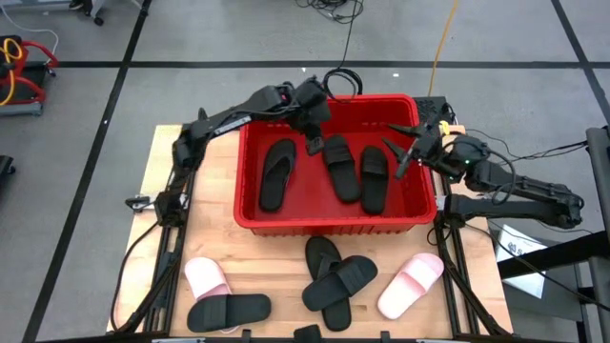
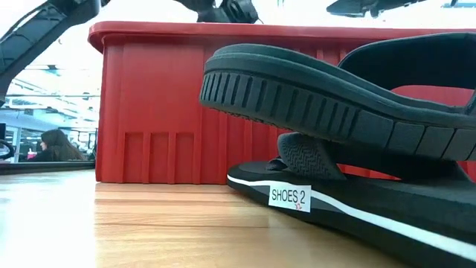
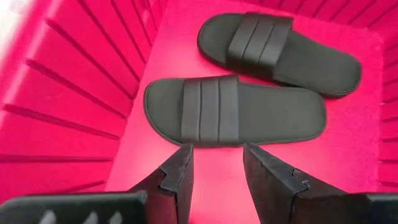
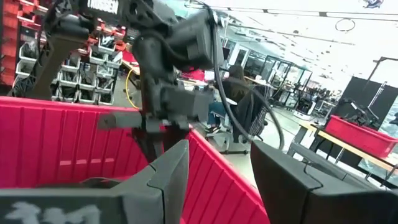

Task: Pick and place slides into bin
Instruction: Put the black slide into the red bin

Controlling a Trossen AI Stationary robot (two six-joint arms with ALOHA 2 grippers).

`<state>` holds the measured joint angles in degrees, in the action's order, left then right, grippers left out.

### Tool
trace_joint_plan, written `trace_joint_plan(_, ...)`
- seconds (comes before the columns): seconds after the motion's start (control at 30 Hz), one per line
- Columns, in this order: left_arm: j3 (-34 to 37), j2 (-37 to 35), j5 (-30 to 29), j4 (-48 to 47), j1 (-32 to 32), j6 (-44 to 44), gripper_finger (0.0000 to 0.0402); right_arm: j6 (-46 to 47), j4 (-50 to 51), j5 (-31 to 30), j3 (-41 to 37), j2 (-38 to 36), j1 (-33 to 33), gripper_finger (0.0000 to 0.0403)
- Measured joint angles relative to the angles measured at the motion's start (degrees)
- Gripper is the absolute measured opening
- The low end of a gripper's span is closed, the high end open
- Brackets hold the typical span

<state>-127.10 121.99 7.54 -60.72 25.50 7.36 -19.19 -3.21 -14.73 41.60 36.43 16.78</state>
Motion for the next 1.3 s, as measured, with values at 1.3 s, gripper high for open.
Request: trace_joint_plan(1.3,0.0,17.6,-6.4,9.6,-0.6,3.5,0.0134,-2.7,1.5,-0.1,0.0,-0.7,0.0,0.0161)
